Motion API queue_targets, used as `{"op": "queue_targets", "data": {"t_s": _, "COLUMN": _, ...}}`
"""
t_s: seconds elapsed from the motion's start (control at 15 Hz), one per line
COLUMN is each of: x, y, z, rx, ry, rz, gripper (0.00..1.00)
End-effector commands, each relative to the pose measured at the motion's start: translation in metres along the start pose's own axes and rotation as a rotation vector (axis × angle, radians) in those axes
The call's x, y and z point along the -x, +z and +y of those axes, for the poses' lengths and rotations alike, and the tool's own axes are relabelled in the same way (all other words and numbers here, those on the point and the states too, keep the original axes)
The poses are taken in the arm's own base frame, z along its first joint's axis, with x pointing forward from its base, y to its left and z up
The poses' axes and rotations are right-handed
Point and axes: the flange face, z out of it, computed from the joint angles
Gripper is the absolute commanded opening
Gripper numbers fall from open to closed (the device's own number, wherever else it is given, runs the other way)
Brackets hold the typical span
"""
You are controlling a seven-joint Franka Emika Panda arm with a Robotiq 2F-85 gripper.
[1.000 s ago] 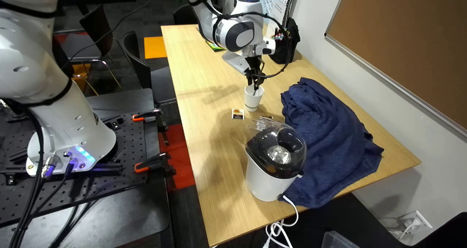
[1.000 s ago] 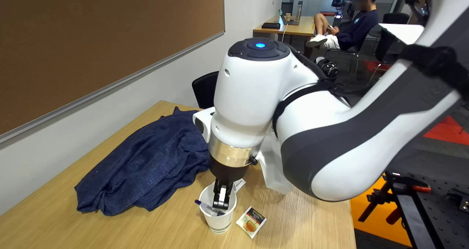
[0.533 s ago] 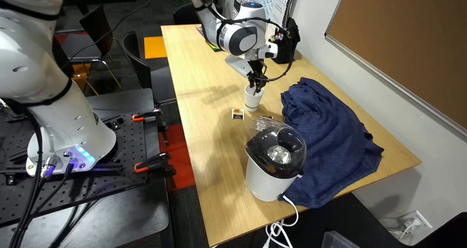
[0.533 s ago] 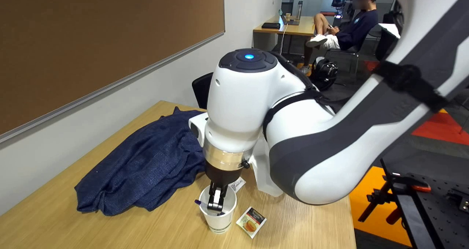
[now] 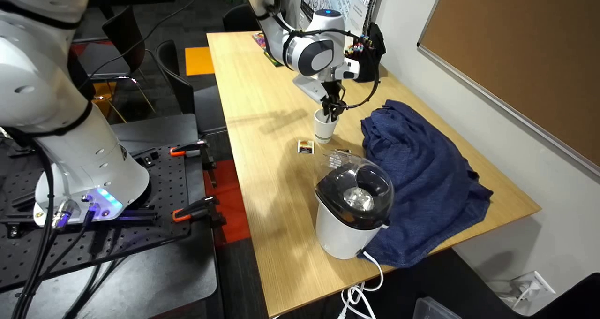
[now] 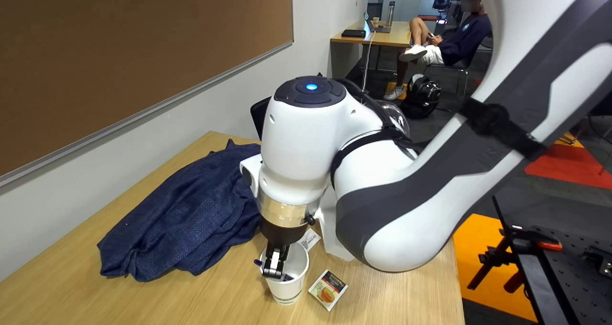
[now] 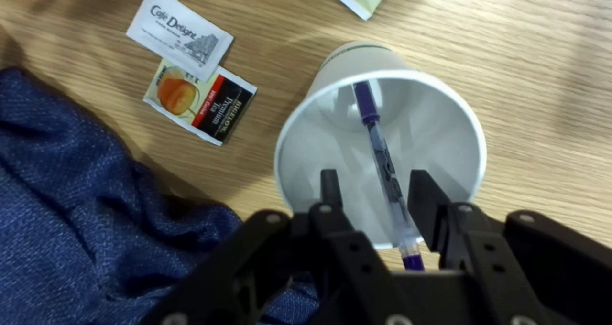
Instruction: Remove the pen from the cup and put it on the table
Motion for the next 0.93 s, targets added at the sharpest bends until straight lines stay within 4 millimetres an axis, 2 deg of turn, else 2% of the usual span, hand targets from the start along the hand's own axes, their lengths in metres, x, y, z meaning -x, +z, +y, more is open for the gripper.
{"op": "queue_targets", "data": {"t_s": 0.0, "x": -0.008, "y": 0.005, "z": 0.002, "rx": -0.024, "ry": -0.011, "rz": 0.0, "gripper": 0.44}}
{"op": "queue_targets", "data": {"t_s": 0.27, "x": -0.009, "y": 0.012, "z": 0.003, "rx": -0.028, "ry": -0.031, "rz": 0.007, "gripper": 0.44}}
{"op": "queue_targets", "data": {"t_s": 0.4, "x": -0.01, "y": 0.016, "z": 0.003, "rx": -0.03, "ry": -0.046, "rz": 0.011, "gripper": 0.41}}
{"op": "queue_targets", "data": {"t_s": 0.53, "x": -0.009, "y": 0.019, "z": 0.004, "rx": -0.034, "ry": -0.058, "rz": 0.01, "gripper": 0.16}}
{"op": "queue_targets", "data": {"t_s": 0.6, "x": -0.009, "y": 0.02, "z": 0.003, "rx": -0.035, "ry": -0.06, "rz": 0.01, "gripper": 0.15}}
{"op": "queue_targets", "data": {"t_s": 0.73, "x": -0.007, "y": 0.019, "z": 0.003, "rx": -0.035, "ry": -0.066, "rz": 0.01, "gripper": 0.0}}
{"op": "queue_targets", "data": {"t_s": 0.87, "x": -0.003, "y": 0.015, "z": 0.001, "rx": -0.031, "ry": -0.065, "rz": 0.014, "gripper": 0.0}}
